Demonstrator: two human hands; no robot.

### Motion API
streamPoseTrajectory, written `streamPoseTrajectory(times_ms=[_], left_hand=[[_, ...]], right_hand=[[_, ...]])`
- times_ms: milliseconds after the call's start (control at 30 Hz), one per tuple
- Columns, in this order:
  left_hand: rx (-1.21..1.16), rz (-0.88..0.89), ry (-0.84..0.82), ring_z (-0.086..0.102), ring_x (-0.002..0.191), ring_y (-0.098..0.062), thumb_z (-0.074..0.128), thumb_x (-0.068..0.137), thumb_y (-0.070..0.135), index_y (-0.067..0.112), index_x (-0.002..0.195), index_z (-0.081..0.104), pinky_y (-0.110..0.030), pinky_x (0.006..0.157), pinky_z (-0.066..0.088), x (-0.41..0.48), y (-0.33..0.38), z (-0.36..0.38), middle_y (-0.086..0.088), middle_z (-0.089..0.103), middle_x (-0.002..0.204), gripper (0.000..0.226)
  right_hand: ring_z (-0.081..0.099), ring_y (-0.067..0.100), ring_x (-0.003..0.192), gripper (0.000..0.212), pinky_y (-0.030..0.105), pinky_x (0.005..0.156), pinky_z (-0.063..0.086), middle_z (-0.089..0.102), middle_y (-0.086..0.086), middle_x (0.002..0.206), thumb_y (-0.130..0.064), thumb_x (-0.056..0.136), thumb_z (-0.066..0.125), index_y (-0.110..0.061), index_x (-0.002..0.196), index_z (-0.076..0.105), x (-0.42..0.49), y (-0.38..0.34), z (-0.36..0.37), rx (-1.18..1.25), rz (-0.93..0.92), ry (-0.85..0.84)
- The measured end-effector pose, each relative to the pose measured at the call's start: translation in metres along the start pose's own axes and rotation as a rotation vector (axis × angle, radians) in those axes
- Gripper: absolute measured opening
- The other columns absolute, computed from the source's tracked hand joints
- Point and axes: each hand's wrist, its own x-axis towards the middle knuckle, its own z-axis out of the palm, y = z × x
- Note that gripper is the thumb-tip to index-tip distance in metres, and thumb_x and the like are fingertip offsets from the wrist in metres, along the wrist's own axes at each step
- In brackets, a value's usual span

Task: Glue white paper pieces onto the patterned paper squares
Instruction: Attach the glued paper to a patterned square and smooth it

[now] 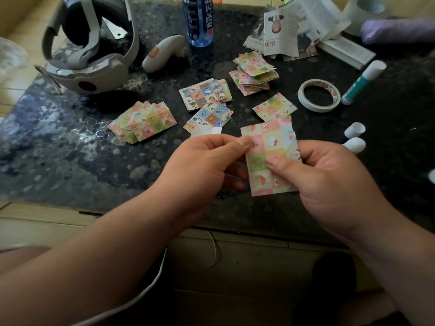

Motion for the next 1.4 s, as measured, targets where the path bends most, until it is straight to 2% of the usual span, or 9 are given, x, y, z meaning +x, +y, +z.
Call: streamPoseTrajectory(times_ms=[200,400,467,567,700,800,1033,1233,1400], left_hand=[[0.067,-0.010,-0.055,0.064,0.068,-0.022,0.071,0.089,0.021,0.010,0.077,0.075,-0.031,0.062,0.054,-0.0004,-0.0006,-0.0016,-0.015,0.073,0.078,0.016],[0.035,-0.017,-0.036,0.063,0.064,-0.019,0.073,0.083,0.022,0.013,0.069,0.076,-0.031,0.061,0.054,0.0000,-0.0002,-0.0007,-0.013,0.072,0.075,0.018],[-0.001,-0.023,-0.025,0.061,0.062,-0.017,0.072,0.086,0.020,0.010,0.074,0.075,-0.029,0.059,0.052,0.0011,-0.0001,-0.0006,-0.013,0.071,0.074,0.017],[-0.026,-0.055,-0.038,0.060,0.061,-0.016,0.071,0.088,0.022,0.003,0.082,0.071,-0.029,0.058,0.052,0.0021,0.0012,-0.0018,-0.011,0.070,0.072,0.019],[0.029,-0.113,-0.107,0.062,0.061,-0.017,0.076,0.073,0.026,0.007,0.074,0.073,-0.029,0.058,0.053,-0.0001,0.0016,-0.0039,-0.009,0.069,0.070,0.019],[0.047,-0.130,-0.130,0.063,0.063,-0.017,0.076,0.073,0.025,0.007,0.074,0.076,-0.028,0.059,0.054,-0.0012,0.0008,-0.0050,-0.009,0.071,0.072,0.017],[0.066,-0.100,-0.145,0.065,0.059,-0.013,0.069,0.088,0.016,0.003,0.081,0.074,-0.022,0.058,0.053,-0.0024,0.0024,-0.0040,-0.007,0.072,0.068,0.016],[0.064,-0.143,-0.171,0.064,0.064,-0.016,0.074,0.075,0.027,0.006,0.077,0.076,-0.027,0.062,0.055,-0.0038,0.0023,-0.0028,-0.009,0.071,0.071,0.021],[0.114,-0.160,-0.204,0.066,0.064,-0.017,0.075,0.072,0.025,0.009,0.072,0.077,-0.027,0.065,0.056,-0.0044,0.0015,-0.0026,-0.010,0.070,0.069,0.016]], right_hand=[[0.077,0.017,0.094,0.016,0.045,0.089,0.059,0.081,0.000,0.096,-0.015,0.098,0.064,-0.017,0.102,0.080,0.0004,0.0027,-0.0010,0.021,-0.005,0.003],[0.077,0.020,0.095,0.013,0.050,0.093,0.057,0.081,0.002,0.095,-0.019,0.095,0.070,-0.015,0.099,0.082,0.0021,0.0047,-0.0038,0.040,0.005,0.017],[0.076,0.020,0.098,0.015,0.048,0.094,0.056,0.080,0.003,0.097,-0.023,0.092,0.072,-0.013,0.099,0.081,0.0027,0.0047,-0.0045,0.057,0.008,0.006],[0.076,0.018,0.098,0.013,0.041,0.093,0.055,0.080,0.003,0.097,-0.014,0.094,0.069,-0.010,0.097,0.080,0.0038,0.0050,-0.0050,0.080,0.003,0.020],[0.077,0.019,0.097,0.014,0.035,0.088,0.055,0.080,0.005,0.096,-0.010,0.095,0.066,-0.010,0.097,0.080,0.0048,0.0058,-0.0053,0.099,-0.006,0.035],[0.077,0.018,0.097,0.014,0.036,0.088,0.055,0.080,0.004,0.096,-0.010,0.095,0.066,-0.010,0.097,0.080,0.0050,0.0057,-0.0061,0.094,-0.002,0.039],[0.077,0.020,0.098,0.014,0.038,0.090,0.056,0.080,0.006,0.098,-0.009,0.095,0.065,-0.007,0.099,0.079,0.0047,0.0052,-0.0063,0.104,-0.007,0.028],[0.076,0.020,0.097,0.012,0.040,0.090,0.057,0.080,0.005,0.097,-0.011,0.094,0.068,-0.008,0.098,0.079,0.0055,0.0065,-0.0074,0.086,-0.017,0.047],[0.077,0.020,0.096,0.014,0.044,0.090,0.058,0.080,0.005,0.096,-0.018,0.091,0.071,-0.008,0.096,0.080,0.0064,0.0087,-0.0075,0.050,-0.031,0.048]])
